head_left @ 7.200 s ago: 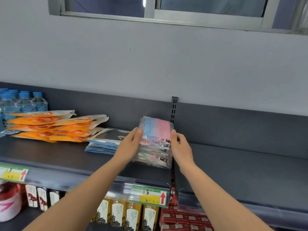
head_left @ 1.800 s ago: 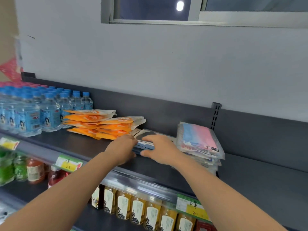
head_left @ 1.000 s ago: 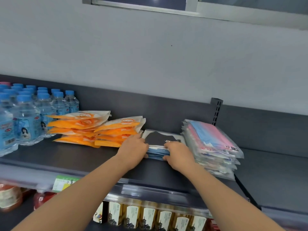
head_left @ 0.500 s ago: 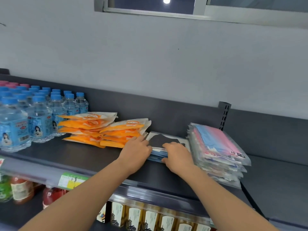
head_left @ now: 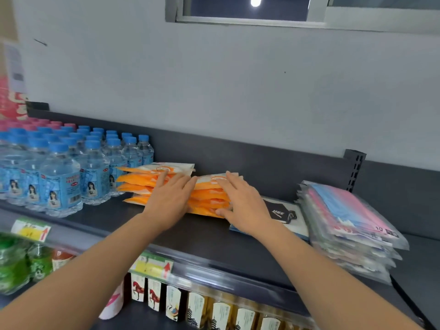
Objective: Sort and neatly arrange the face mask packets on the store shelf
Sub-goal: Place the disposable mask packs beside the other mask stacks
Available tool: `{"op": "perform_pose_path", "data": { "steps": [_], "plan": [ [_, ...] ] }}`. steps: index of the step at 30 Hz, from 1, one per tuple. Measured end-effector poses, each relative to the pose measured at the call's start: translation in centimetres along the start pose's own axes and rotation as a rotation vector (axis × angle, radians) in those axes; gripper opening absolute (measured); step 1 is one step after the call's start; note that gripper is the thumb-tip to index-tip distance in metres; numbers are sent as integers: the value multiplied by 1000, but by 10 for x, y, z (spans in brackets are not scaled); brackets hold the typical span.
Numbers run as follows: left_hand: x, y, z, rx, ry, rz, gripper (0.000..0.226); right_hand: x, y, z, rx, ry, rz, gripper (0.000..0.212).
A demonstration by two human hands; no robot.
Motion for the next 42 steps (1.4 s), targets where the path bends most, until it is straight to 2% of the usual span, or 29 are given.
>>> {"op": "perform_pose_path", "data": {
  "steps": [3,5,9,13,18,20,22,25,27,30,34,36,39,42],
  "plan": [
    [7,-8,-4,15,-144,-73,78,10,-7,-11,21,-39,75,84],
    [12,-12,-7,55,-159,-93,78,15,-10,-16,79,-69,108,90],
    [22,-20,-12,131,-104,-101,71,23,-17,-24,155,-92,214,90],
    [31,-26,-19,171,-55,-101,66,29,-21,-32,270,-158,147,99],
    [37,-33,-19,201,-13,-20,77,27,-27,-34,332,-203,236,99],
    [36,-41,-16,233,40,31,82,23,-34,-37,331,-177,274,98],
    [33,-51,-12,274,163,115,78,21,-43,-44,299,-138,285,95],
    [27,-78,-6,237,274,211,73,24,-59,-56,207,-136,216,90],
    [30,-102,-2,154,214,213,84,29,-66,-63,154,-144,163,86],
    [43,-136,8,37,40,177,96,37,-71,-70,139,-159,140,82],
    [51,-146,13,24,-28,246,88,41,-73,-72,179,-197,152,75],
    [52,-144,11,43,-35,243,72,42,-73,-73,189,-209,159,69],
    [55,-136,3,81,54,202,54,43,-74,-75,195,-193,160,60],
    [56,-131,-4,77,62,254,42,45,-75,-78,207,-174,170,59]
  ]
}}
Point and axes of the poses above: each hand's wrist, its own z-axis away from the middle knuckle, its own x-axis out of the palm, y = z × x, the point moved 1 cm from there along -z, towards the middle knuckle, and after that the axes turned 2 degrees about -y, right-handed, at the moved point
